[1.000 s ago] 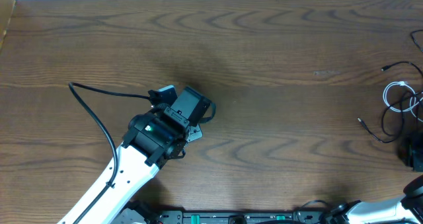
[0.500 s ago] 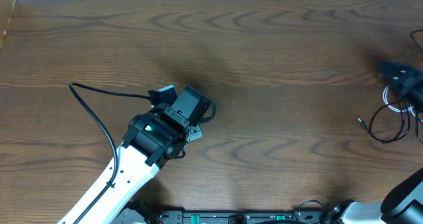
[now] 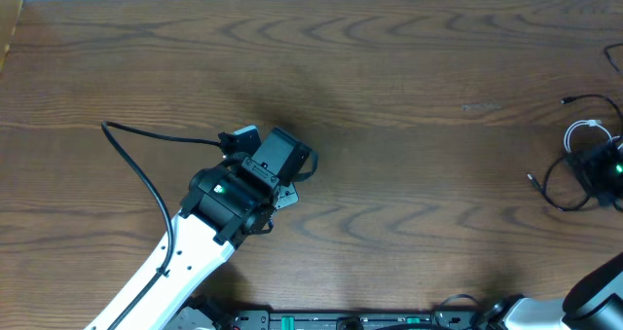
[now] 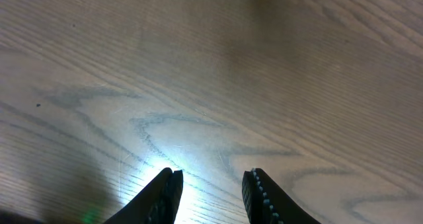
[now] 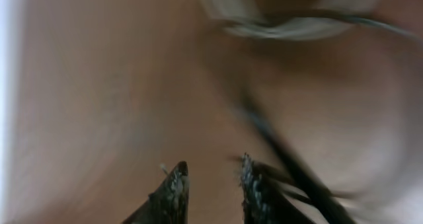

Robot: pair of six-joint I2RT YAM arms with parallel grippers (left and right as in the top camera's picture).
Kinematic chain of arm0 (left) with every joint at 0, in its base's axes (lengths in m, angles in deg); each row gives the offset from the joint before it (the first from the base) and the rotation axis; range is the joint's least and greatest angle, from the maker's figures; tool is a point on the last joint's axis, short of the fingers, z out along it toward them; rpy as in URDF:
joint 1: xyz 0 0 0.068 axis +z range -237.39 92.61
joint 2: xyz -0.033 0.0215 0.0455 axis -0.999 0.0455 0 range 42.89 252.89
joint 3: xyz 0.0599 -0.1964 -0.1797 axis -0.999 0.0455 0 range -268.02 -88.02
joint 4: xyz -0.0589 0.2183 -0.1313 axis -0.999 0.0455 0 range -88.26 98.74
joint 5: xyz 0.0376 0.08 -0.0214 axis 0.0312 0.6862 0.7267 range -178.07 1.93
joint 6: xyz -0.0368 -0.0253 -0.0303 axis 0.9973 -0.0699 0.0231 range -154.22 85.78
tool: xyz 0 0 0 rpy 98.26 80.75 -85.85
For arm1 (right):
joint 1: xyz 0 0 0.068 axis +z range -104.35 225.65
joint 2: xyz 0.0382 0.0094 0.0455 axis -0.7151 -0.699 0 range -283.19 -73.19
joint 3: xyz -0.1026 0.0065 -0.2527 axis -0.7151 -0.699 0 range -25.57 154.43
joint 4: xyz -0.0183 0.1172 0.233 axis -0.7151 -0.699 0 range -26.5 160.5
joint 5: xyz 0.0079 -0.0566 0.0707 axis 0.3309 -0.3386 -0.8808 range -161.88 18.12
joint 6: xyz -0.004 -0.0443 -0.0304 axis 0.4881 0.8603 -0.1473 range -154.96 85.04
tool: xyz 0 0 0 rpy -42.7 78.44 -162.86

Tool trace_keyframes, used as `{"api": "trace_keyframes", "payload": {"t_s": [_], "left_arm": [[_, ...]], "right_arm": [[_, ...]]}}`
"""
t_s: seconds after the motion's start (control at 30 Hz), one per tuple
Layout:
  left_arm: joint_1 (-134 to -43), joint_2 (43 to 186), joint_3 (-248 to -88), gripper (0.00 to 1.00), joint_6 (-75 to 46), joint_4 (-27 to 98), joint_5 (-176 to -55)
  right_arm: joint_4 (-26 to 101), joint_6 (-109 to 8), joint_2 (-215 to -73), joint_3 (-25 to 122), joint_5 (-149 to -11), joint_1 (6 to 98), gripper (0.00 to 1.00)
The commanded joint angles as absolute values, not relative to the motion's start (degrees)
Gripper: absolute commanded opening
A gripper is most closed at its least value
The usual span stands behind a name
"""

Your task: Untangle cables

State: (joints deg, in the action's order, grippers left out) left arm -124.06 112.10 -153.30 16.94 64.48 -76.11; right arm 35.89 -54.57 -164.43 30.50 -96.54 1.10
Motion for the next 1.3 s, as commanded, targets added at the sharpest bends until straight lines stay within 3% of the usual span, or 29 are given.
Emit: {"api": "trace_keyframes", "payload": {"t_s": [0.0, 0.23, 0.4, 0.57, 0.6, 0.63, 0.7, 0.77, 0.97, 1.07, 1.27], "left_arm": [[-123.9, 111.7, -152.6, 0.36, 17.0, 64.6, -75.4], [-123.9, 111.7, -152.6, 0.35, 17.0, 64.7, -75.4], [-124.0, 111.7, -152.6, 0.35, 17.0, 64.7, -75.4], [-123.9, 111.7, -152.6, 0.36, 17.0, 64.7, -75.4], [-123.9, 111.7, -152.6, 0.36, 17.0, 64.7, -75.4], [-124.0, 111.7, -152.6, 0.35, 17.0, 64.7, -75.4], [-124.0, 111.7, -152.6, 0.35, 17.0, 64.7, -75.4], [-124.0, 111.7, -152.6, 0.35, 17.0, 64.7, -75.4], [-124.0, 111.7, -152.6, 0.36, 17.0, 64.7, -75.4], [-123.9, 111.7, -152.6, 0.35, 17.0, 64.7, -75.4], [-123.9, 111.7, -152.6, 0.35, 17.0, 64.7, -75.4]], "right_arm": [[31.9, -67.1, -164.0, 28.8, -72.0, -4.8, 0.23], [34.0, -74.1, -164.1, 21.9, -70.5, -13.4, 0.27], [35.8, -74.1, -164.1, 21.3, -72.8, -14.3, 0.3], [47.0, -63.8, -164.1, 21.3, -98.6, -14.2, 0.37], [51.3, -62.4, -164.1, 21.3, -106.7, -14.1, 0.28], [55.8, -59.0, -164.1, 21.3, -116.3, -13.6, 0.04], [62.4, -57.2, -164.0, 21.3, -128.1, -12.6, 0.01], [70.3, -60.0, -163.9, 21.3, -136.4, -10.9, 0.07], [73.3, -62.1, -163.7, 21.3, -136.4, -7.3, 0.28], [72.9, -62.1, -163.7, 21.3, -133.7, -6.3, 0.29], [64.0, -60.5, -163.7, 21.3, -113.0, -6.2, 0.3]]}}
